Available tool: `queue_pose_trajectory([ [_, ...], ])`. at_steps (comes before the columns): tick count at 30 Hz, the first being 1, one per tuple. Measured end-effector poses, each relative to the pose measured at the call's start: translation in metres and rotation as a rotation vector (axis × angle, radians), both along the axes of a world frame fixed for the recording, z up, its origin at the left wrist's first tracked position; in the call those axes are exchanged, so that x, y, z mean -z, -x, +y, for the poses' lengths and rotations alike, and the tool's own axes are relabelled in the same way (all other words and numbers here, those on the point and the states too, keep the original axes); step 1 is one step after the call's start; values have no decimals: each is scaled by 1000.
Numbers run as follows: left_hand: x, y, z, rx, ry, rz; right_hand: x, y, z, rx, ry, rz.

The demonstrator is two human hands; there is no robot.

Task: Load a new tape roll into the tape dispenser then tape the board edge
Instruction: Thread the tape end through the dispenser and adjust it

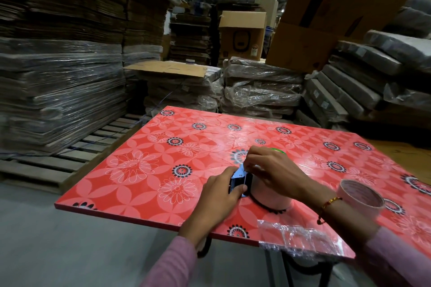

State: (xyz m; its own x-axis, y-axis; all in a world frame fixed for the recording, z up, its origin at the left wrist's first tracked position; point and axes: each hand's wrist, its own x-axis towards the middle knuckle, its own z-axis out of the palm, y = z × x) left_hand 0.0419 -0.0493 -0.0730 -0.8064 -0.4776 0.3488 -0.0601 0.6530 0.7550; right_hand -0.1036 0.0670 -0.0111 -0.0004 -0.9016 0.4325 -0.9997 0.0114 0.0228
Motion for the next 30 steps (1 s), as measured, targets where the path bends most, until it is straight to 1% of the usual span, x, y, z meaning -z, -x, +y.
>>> queue_pose_trajectory([
  [7, 4, 4, -9, 22, 49, -9, -4, 4, -4, -67, -16, -8],
  [16, 0, 6, -24, 113, 5, -7, -10, 8, -9, -105, -56, 60],
  [24, -8, 10, -38, 215, -57, -31, -10, 13, -11, -123, -70, 82],
  [30, -6, 12, -40, 230, -55, -43, -11, 17, -12, -146, -96, 101],
])
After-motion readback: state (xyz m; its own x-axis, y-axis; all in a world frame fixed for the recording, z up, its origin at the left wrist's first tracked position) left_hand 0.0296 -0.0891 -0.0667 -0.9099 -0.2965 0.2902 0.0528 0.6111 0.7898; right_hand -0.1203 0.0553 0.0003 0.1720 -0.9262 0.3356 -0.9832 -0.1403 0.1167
